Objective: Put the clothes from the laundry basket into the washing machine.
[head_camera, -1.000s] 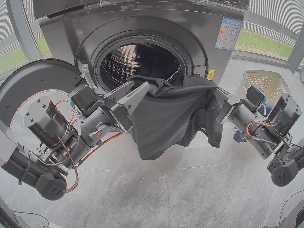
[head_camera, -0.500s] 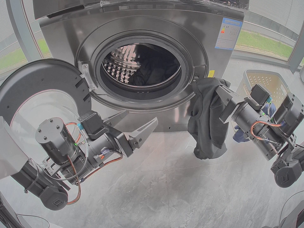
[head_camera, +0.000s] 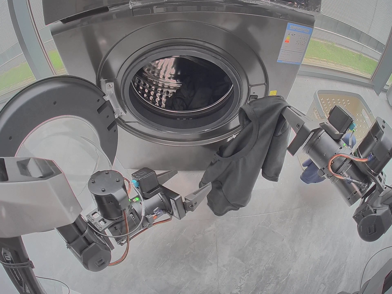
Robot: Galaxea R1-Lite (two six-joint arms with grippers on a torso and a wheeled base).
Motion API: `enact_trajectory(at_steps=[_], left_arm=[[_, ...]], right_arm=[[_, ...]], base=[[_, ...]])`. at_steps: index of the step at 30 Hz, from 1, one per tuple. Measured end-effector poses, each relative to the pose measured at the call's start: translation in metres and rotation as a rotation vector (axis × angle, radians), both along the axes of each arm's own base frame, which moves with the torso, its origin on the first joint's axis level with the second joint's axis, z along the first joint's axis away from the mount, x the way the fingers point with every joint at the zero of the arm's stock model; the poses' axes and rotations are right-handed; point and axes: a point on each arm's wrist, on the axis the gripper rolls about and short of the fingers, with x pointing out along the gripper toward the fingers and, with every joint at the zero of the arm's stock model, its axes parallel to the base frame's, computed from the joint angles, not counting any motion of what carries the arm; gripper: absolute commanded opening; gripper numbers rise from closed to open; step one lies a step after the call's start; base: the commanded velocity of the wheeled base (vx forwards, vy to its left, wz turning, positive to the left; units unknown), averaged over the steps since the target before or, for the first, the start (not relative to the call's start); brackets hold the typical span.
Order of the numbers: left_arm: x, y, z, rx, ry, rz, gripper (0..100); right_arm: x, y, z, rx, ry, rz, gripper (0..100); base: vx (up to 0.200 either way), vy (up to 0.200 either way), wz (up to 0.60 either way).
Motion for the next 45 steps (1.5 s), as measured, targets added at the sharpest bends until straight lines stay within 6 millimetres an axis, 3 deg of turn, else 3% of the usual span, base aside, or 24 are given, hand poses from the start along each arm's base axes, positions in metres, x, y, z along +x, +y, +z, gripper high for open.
enact_trajectory(at_steps=[12,32,45], left_arm=[[0.023,-0.014,-0.028,0.025,0.032,0.005,100],[0.064,-0.042,-0.053,-0.007,-0.007,0.001,100],[0.080,-0.060,-0.066,-0.020,-0.031,-0.010,100]], right_arm=[[-0.002,0.003,0.003,0.007,-0.009,0.015,0],[-0.005,0.007,0.001,0.004,-0.001,0.026,0],[-0.007,0.010,0.000,0.005,0.001,0.036,0]], base=[[0.000,0.000,0.00],[0.000,0.000,0.00],[0.000,0.000,0.00]])
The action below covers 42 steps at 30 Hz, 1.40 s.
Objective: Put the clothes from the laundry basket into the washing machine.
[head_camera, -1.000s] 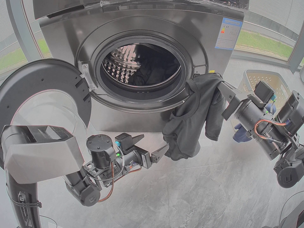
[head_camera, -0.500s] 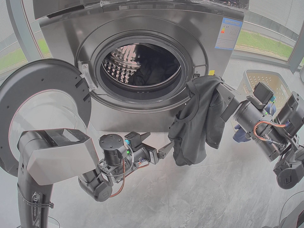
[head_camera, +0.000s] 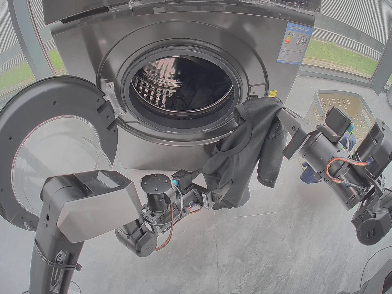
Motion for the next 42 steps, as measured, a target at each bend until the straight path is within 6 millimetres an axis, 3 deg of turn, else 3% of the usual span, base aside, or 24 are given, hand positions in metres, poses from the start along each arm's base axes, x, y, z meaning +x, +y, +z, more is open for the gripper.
enact_trajectory(at_steps=[8,25,26,42], left_arm=[[0.017,-0.007,-0.002,-0.016,-0.042,0.023,100],[0.032,-0.023,-0.015,-0.030,-0.086,0.016,100],[0.034,-0.024,-0.016,-0.030,-0.094,0.019,0],[0.051,-0.025,-0.008,-0.065,-0.164,0.066,0]], right_arm=[[0.000,0.001,0.000,0.001,0.000,0.003,0],[-0.002,0.002,-0.002,-0.003,0.005,0.010,0],[-0.002,0.002,-0.002,-0.003,0.006,0.010,0],[-0.001,0.001,-0.003,-0.005,0.008,0.005,0]], base=[[0.000,0.000,0.00],[0.000,0.000,0.00],[0.000,0.000,0.00],[0.000,0.000,0.00]])
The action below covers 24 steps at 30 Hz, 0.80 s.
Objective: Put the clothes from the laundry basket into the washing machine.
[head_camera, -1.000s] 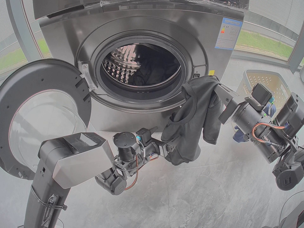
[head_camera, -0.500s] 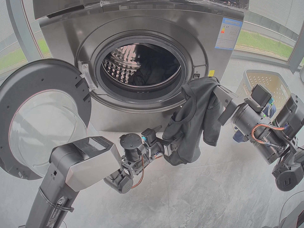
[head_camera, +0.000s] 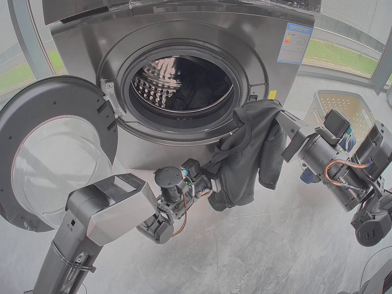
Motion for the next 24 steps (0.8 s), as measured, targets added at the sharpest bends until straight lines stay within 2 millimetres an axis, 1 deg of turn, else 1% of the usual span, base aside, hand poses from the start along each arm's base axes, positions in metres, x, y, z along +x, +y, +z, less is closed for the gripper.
enact_trajectory(at_steps=[4,7,10,15,17,20,24], left_arm=[[-0.003,0.011,0.012,-0.001,0.001,0.014,0],[-0.014,0.023,0.019,0.020,0.029,0.023,0],[-0.031,0.039,0.029,0.045,0.065,0.033,0],[-0.061,0.077,0.065,0.055,0.082,0.069,0],[-0.076,0.096,0.086,0.042,0.066,0.089,0],[-0.090,0.114,0.108,0.020,0.038,0.115,0],[-0.108,0.136,0.144,-0.033,-0.042,0.140,0]], right_arm=[[0.001,-0.001,0.000,-0.001,0.002,-0.004,0],[0.001,-0.002,-0.001,-0.001,0.003,-0.009,0],[0.003,-0.004,-0.001,0.000,0.006,-0.017,0],[0.006,-0.008,-0.001,0.001,0.011,-0.034,0],[0.007,-0.009,-0.001,0.002,0.012,-0.042,0],[0.008,-0.011,-0.001,0.003,0.012,-0.049,0],[0.009,-0.013,-0.001,0.004,0.013,-0.059,0]], base=[[0.000,0.000,0.00],[0.000,0.000,0.00],[0.000,0.000,0.00],[0.000,0.000,0.00],[0.000,0.000,0.00],[0.000,0.000,0.00],[0.000,0.000,0.00]])
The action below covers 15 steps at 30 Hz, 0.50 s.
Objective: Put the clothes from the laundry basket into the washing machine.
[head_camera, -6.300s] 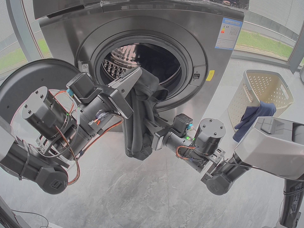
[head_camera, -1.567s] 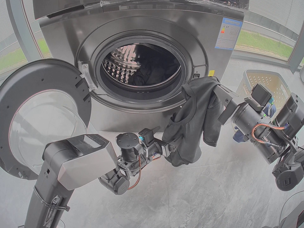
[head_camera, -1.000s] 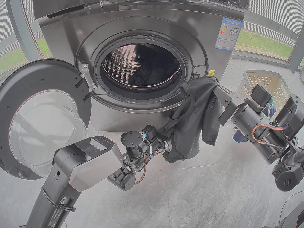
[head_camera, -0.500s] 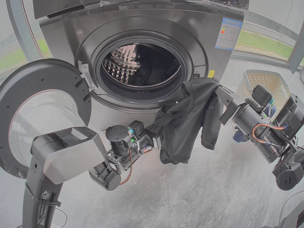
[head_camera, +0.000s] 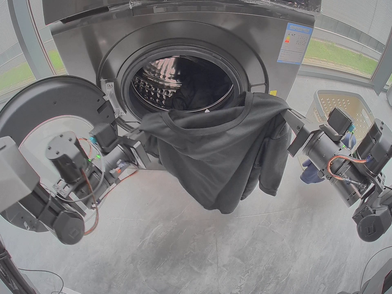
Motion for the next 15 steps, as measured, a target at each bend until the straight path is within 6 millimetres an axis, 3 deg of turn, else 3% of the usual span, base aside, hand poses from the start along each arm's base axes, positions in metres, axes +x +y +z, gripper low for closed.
enact_trajectory(at_steps=[7,15], left_arm=[[-0.020,0.020,0.051,-0.074,-0.158,0.022,0],[-0.031,0.030,0.078,-0.118,-0.248,0.052,0]], right_arm=[[0.004,-0.006,-0.002,-0.002,0.004,-0.026,0],[0.009,-0.008,-0.003,-0.001,0.009,-0.064,0]], base=[[0.000,0.000,0.00],[0.000,0.000,0.00]])
